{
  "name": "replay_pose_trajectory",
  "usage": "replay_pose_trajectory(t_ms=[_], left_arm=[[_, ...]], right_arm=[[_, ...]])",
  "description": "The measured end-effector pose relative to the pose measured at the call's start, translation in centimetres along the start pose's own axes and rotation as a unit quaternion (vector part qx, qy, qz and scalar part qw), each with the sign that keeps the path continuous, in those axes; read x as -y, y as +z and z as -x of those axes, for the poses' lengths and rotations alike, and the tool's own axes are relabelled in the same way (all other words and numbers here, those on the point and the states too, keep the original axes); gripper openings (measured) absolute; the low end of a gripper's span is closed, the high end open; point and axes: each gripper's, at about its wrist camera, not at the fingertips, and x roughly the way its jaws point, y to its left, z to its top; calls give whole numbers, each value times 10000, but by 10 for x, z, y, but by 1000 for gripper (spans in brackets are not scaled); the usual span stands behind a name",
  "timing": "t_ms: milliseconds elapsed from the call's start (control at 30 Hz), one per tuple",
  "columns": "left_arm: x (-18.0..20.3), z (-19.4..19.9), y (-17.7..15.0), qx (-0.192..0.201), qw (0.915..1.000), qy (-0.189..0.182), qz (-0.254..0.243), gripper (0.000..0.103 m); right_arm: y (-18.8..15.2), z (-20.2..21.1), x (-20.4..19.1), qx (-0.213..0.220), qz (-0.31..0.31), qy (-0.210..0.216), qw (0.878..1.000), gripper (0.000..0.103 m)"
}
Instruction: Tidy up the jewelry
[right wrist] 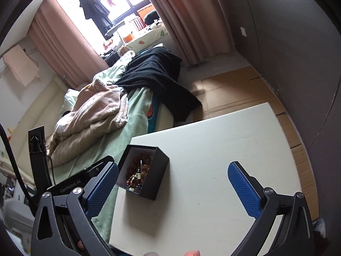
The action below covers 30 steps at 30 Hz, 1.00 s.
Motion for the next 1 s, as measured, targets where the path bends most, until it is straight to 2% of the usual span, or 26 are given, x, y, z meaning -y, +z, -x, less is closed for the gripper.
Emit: replay_pose_trajectory(t_ms=[200, 433, 667, 1000], left_arm=[[19, 14, -12, 91, 9998, -64, -138, 103], [27, 25, -28, 191, 9997, 14, -167, 103], [28, 40, -31, 296, 9993, -200, -60, 103], [35, 55, -35, 512, 9977, -95, -444, 103]], right_arm=[[-4, 20, 15, 105, -82, -159, 9998, 103], [-10, 36, 22, 127, -64, -128, 9998, 103], [-22, 39, 15, 43, 127, -360, 9993, 103], [-34, 45, 1, -37, 422, -507, 9978, 103]])
